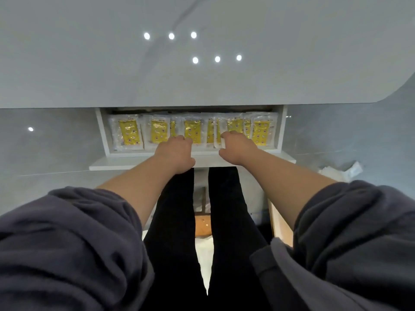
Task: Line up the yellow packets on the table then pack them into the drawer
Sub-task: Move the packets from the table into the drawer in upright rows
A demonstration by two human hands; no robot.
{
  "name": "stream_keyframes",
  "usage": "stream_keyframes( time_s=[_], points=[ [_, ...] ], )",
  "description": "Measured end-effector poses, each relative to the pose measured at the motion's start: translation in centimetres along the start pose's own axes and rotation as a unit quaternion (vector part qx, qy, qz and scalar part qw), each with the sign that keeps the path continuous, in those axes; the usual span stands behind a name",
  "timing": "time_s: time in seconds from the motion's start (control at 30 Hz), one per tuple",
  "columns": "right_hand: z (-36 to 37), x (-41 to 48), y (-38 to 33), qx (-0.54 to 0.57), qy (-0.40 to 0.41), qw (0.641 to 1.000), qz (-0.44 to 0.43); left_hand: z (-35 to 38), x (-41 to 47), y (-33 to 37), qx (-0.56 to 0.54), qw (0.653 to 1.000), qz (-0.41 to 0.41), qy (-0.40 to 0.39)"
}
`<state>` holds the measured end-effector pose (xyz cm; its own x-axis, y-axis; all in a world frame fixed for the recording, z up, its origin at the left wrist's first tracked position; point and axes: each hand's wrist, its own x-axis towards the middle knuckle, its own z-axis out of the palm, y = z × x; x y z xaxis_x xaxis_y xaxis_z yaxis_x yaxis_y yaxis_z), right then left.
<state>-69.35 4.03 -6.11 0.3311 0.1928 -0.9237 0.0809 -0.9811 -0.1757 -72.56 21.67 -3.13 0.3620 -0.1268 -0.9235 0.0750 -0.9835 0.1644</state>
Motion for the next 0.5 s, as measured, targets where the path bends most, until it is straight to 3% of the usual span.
stream_keyframes(
  time_s=[0.3, 0.5],
  points=[
    [-1.3, 0.2, 8.1, 0.008, -0.003, 1.000, 0.021, -0.4, 2.1, 7.3, -0.016, 1.000, 0.004, 0.002],
    [0.1, 5.3, 11.9, 0.021, 0.010, 0.999, 0.031, 1.4, 9.0, 8.4, -0.007, 1.000, -0.021, -0.015]
  ],
)
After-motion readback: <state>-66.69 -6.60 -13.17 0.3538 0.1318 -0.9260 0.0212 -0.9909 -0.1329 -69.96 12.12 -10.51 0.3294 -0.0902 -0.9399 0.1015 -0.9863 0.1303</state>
